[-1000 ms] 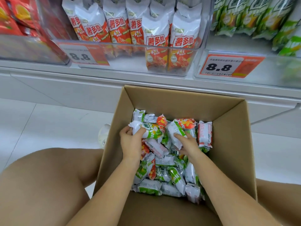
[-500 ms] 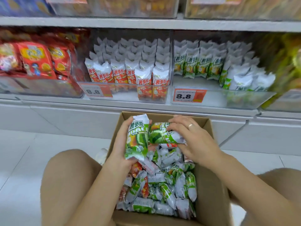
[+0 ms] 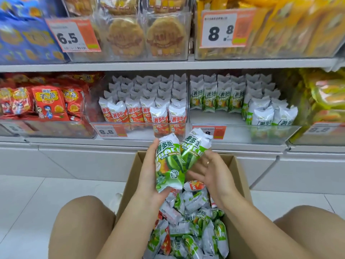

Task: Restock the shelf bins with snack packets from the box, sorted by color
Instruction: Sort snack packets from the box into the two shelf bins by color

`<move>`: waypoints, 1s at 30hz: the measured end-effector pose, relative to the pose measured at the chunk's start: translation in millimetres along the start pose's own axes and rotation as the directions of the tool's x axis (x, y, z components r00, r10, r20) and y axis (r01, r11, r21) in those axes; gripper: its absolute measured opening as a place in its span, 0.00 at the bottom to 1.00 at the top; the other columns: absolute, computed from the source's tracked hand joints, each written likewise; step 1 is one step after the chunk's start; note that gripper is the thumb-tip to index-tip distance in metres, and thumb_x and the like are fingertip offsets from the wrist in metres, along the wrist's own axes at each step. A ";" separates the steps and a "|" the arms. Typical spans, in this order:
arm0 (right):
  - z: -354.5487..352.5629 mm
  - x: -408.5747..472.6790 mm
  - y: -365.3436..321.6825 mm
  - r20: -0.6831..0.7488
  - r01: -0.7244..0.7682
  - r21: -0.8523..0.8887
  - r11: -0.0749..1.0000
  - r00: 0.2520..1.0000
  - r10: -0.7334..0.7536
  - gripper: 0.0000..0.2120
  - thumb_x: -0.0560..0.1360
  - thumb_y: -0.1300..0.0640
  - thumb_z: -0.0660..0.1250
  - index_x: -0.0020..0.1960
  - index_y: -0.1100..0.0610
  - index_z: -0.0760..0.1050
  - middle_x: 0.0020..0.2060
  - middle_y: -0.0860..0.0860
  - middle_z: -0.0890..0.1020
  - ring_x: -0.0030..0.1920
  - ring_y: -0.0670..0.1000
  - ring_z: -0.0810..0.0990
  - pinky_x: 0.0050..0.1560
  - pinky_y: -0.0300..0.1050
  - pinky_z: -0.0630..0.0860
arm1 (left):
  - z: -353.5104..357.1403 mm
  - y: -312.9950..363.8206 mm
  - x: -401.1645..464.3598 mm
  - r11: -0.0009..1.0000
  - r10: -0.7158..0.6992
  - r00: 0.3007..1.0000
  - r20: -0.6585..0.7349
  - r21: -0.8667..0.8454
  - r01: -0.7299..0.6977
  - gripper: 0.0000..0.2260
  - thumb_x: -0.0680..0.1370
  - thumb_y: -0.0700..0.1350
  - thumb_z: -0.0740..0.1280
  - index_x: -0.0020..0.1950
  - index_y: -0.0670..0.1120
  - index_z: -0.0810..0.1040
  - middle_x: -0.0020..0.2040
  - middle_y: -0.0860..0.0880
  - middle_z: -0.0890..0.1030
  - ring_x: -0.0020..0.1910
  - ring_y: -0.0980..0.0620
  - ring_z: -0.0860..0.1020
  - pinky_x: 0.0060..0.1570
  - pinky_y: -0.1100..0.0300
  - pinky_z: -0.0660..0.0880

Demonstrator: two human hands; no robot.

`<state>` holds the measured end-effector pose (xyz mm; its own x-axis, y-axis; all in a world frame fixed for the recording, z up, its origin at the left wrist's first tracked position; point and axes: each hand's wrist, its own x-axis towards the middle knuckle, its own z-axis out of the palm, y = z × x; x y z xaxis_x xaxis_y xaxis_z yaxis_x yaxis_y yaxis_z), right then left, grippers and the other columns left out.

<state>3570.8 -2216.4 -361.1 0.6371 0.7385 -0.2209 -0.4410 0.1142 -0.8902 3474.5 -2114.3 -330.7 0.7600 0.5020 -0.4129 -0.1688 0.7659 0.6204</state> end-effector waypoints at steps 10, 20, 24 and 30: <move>-16.1 11.2 -30.1 -0.151 -0.007 -0.207 0.978 0.988 -0.025 0.13 0.73 0.49 0.70 0.56 0.46 0.73 0.50 0.43 0.82 0.50 0.43 0.80 0.55 0.42 0.76 | 14.1 -8.9 17.1 0.992 -0.071 0.995 -0.066 0.101 0.077 0.26 0.79 0.61 0.57 0.63 0.41 0.77 0.53 0.36 0.82 0.50 0.38 0.83 0.48 0.46 0.78; -50.8 -0.7 -79.6 -0.106 0.127 -0.317 0.940 0.980 -0.169 0.12 0.76 0.58 0.68 0.43 0.43 0.69 0.34 0.34 0.77 0.33 0.27 0.75 0.37 0.22 0.70 | 65.5 -11.7 37.4 0.870 0.038 0.995 0.089 0.486 -0.077 0.19 0.73 0.48 0.72 0.63 0.46 0.78 0.56 0.44 0.83 0.56 0.45 0.81 0.60 0.45 0.75; -62.0 4.3 -100.7 -0.154 0.144 -0.468 0.872 0.958 -0.240 0.19 0.72 0.56 0.72 0.55 0.41 0.68 0.51 0.47 0.80 0.47 0.43 0.81 0.50 0.45 0.78 | 97.4 -4.7 48.1 0.772 0.074 0.981 0.181 0.612 -0.171 0.19 0.71 0.49 0.72 0.61 0.47 0.80 0.53 0.46 0.84 0.53 0.45 0.83 0.58 0.45 0.76; -93.2 45.0 -154.1 -0.128 0.197 -0.664 0.722 0.921 -0.369 0.27 0.71 0.54 0.72 0.65 0.43 0.64 0.54 0.43 0.75 0.35 0.40 0.77 0.42 0.41 0.75 | 139.2 9.0 118.3 0.627 0.179 0.958 0.223 0.724 -0.286 0.20 0.69 0.53 0.76 0.58 0.47 0.80 0.52 0.49 0.84 0.53 0.48 0.82 0.61 0.45 0.74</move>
<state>3726.3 -2262.7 -270.9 0.8301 0.5526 0.0738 0.2266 -0.2135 -0.9503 3650.3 -2104.0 -281.2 0.8379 0.5285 -0.1361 0.1318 0.0460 0.9902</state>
